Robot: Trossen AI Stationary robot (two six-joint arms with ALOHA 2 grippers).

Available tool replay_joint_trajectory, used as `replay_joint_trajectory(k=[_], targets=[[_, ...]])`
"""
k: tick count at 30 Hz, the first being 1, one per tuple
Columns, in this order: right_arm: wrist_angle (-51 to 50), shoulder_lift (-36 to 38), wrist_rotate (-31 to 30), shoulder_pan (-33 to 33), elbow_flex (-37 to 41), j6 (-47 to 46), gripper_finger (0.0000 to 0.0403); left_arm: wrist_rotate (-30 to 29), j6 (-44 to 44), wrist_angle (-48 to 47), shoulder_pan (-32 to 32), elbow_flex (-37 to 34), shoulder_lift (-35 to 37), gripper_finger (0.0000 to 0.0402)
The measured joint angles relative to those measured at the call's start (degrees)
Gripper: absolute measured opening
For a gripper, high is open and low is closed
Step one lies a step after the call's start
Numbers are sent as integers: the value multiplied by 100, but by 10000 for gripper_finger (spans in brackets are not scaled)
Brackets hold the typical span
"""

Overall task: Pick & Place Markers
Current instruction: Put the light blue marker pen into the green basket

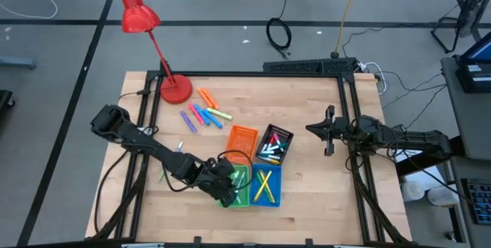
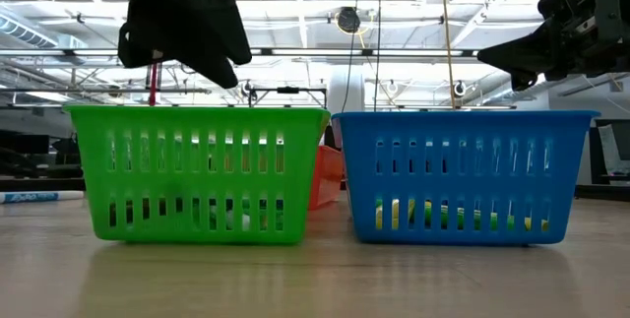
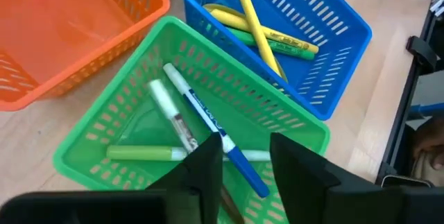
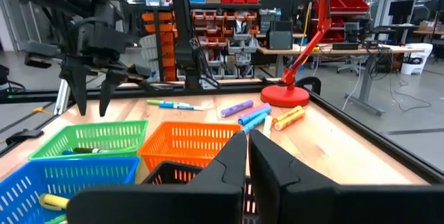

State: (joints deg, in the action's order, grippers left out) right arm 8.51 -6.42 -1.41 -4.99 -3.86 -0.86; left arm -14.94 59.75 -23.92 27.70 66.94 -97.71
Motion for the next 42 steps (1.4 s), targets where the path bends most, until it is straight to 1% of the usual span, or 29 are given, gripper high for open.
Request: replay_joint_trajectory(k=[6,8,10,12,19,22,25,27,30,34,37,42], targets=[[-8,0,0,0,0,0,9,506,-486,-123,-70,0,47,151],[-9,0,0,1,0,-1,8,584,-500,-415,-118,0,129,153],[-9,0,0,1,0,1,8,585,-308,-942,-148,0,209,151],[-9,0,0,0,0,0,8,455,9,-1671,-153,0,317,147],[-2,0,-2,0,-2,2,8,-185,1638,-4187,-17,0,420,121],[-8,0,0,0,-2,2,8,-100,2489,-4885,55,-74,420,114],[-11,0,0,2,0,1,8,307,3140,-5263,55,-259,417,114],[-11,0,0,1,1,0,8,547,3282,-5389,55,-474,417,113],[-13,0,0,1,0,1,8,699,3298,-5345,44,-864,413,113],[-13,0,0,0,-2,-1,8,925,3256,-4884,-8,-1305,507,113],[-9,0,0,2,1,-1,8,951,3138,-4573,-65,-1612,693,113],[-9,2,0,0,1,-1,8,938,3209,-4149,-118,-2208,1172,113]])
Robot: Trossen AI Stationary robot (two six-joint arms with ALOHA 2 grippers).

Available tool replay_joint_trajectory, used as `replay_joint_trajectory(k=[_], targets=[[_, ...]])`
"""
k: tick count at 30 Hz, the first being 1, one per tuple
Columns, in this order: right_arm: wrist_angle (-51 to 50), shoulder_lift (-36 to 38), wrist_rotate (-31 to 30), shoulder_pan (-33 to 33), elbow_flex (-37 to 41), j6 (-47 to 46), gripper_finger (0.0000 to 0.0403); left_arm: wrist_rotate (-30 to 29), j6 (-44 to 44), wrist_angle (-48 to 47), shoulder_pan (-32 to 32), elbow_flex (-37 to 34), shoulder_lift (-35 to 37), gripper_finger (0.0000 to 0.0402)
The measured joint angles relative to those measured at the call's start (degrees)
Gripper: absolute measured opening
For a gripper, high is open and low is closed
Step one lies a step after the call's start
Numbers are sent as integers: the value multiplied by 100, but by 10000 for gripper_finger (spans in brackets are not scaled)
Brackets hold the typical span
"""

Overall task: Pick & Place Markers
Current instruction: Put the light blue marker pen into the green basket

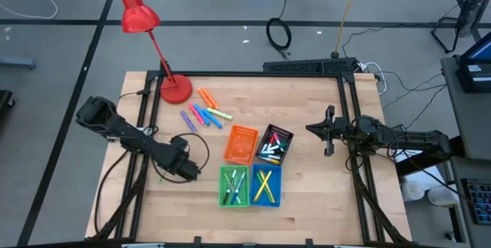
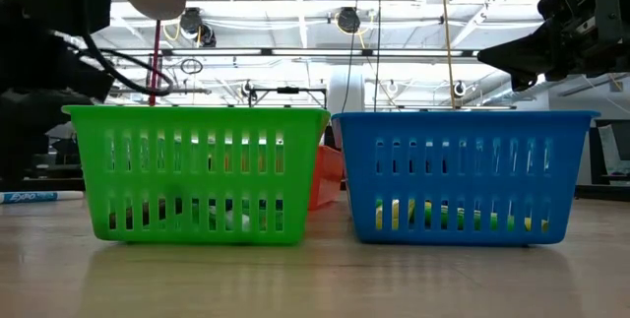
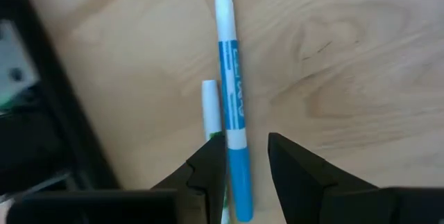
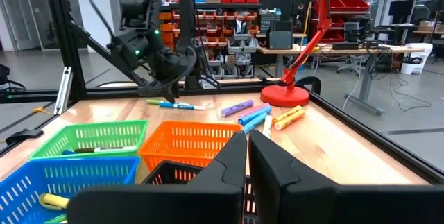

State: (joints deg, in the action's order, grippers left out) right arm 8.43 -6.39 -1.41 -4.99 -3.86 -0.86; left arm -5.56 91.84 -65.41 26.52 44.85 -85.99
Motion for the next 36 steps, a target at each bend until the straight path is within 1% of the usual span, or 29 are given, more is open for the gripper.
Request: replay_joint_trajectory(k=[5,9,15,20,25,28,33,36], targets=[[0,0,0,1,-1,1,8,5,44,848,-30,-619,446,113],[3,0,0,2,-2,0,8,19,60,1260,-30,-937,537,113],[3,-1,0,2,0,1,8,-13,10,1590,-28,-1134,568,113],[-2,-2,0,2,0,0,8,-63,116,1716,-26,-1142,561,113],[-2,-2,0,2,-1,1,8,-127,-132,1758,-26,-1145,557,110],[-2,-2,0,2,-1,0,8,-221,-153,1794,-24,-1145,553,92],[-2,-2,0,1,-2,1,8,-362,-174,1806,-18,-1145,548,33],[-4,-2,0,1,-1,0,8,-453,-172,1762,18,-1113,546,30]])
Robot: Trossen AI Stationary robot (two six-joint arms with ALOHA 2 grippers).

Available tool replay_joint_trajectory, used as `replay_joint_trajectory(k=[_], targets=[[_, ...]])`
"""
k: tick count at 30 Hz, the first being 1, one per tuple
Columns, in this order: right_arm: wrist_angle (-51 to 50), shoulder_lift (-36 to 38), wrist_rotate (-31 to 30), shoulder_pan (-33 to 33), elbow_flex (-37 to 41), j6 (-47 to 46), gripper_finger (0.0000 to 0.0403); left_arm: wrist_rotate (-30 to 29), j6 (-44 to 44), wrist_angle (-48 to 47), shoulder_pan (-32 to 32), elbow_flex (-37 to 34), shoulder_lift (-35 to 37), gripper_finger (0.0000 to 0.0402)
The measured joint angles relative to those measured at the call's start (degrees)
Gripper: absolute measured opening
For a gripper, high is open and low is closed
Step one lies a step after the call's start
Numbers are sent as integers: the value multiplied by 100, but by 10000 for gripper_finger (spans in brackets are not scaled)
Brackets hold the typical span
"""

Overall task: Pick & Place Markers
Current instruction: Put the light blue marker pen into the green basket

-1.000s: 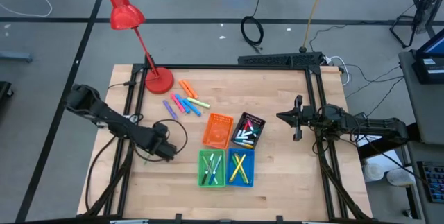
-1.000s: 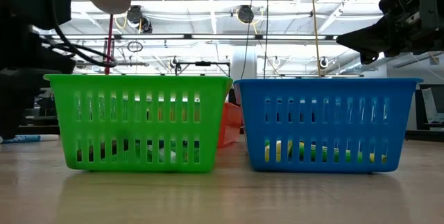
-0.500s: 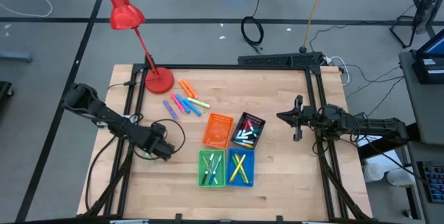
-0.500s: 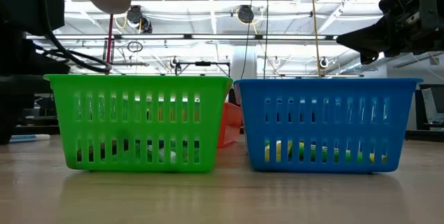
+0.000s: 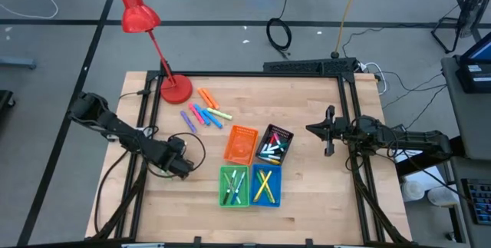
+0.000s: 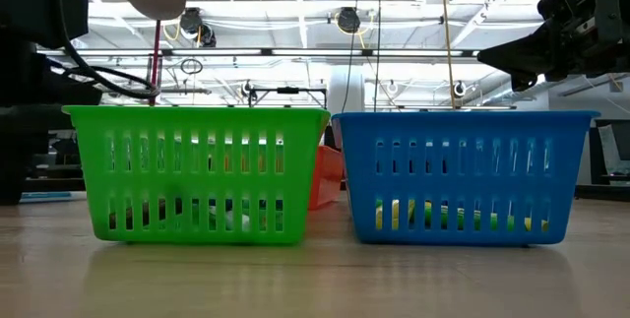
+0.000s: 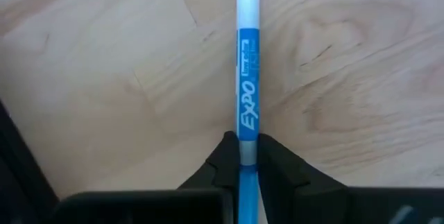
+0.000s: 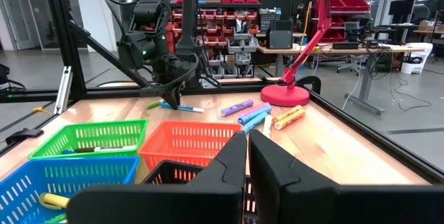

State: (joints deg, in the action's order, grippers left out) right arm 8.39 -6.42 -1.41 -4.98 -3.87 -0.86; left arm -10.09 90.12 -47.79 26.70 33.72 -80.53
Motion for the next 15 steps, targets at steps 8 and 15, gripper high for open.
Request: replay_joint_trajectory(k=[8,15], targets=[[0,0,0,-1,0,1,8,-1040,-492,-116,298,702,-31,30],[-1,0,0,-1,0,1,8,-1733,-1317,-76,445,1717,-19,30]])
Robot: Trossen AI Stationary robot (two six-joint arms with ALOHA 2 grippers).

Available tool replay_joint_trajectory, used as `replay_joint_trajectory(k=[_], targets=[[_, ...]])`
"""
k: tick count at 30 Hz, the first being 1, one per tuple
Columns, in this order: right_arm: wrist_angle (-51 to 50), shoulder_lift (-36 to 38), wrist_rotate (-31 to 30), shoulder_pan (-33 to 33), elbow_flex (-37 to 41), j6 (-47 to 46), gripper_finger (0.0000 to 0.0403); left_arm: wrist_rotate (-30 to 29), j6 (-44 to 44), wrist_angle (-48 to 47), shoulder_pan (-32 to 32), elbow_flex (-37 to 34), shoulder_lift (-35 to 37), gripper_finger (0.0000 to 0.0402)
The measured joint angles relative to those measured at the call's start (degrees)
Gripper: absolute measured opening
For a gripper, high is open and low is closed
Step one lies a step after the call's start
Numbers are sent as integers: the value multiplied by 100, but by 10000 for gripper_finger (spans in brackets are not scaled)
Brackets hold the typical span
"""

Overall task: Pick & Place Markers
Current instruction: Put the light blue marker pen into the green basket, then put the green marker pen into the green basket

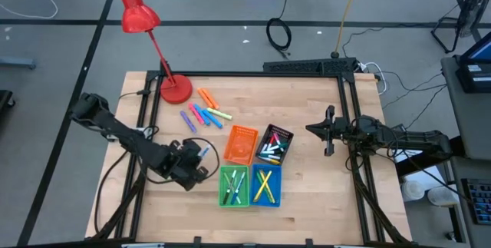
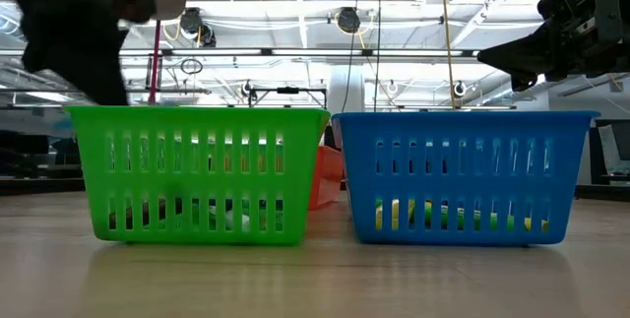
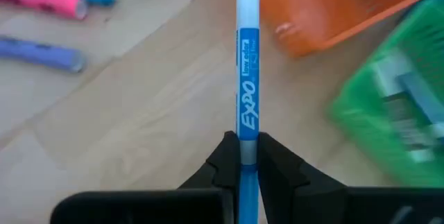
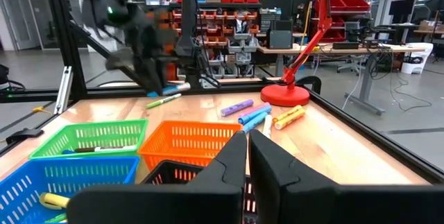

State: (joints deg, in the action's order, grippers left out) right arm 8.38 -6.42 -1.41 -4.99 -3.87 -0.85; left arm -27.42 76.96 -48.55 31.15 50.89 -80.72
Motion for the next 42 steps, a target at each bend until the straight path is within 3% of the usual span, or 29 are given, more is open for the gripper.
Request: replay_joint_trajectory(k=[3,8,14,23,29,42], targets=[[0,0,0,2,1,1,8,-232,-51,234,16,318,6,31],[0,0,-1,1,0,0,8,-380,-1049,1830,-35,398,-88,29],[2,-1,0,0,0,0,8,342,-2330,3610,-116,405,-623,29],[1,0,0,2,0,1,8,1250,-2488,3752,-405,396,-1243,55],[0,-2,0,0,0,0,8,1582,-2548,3803,-622,396,-1235,83],[0,-1,0,1,0,-1,8,2138,-2590,3478,-654,407,-954,100]])
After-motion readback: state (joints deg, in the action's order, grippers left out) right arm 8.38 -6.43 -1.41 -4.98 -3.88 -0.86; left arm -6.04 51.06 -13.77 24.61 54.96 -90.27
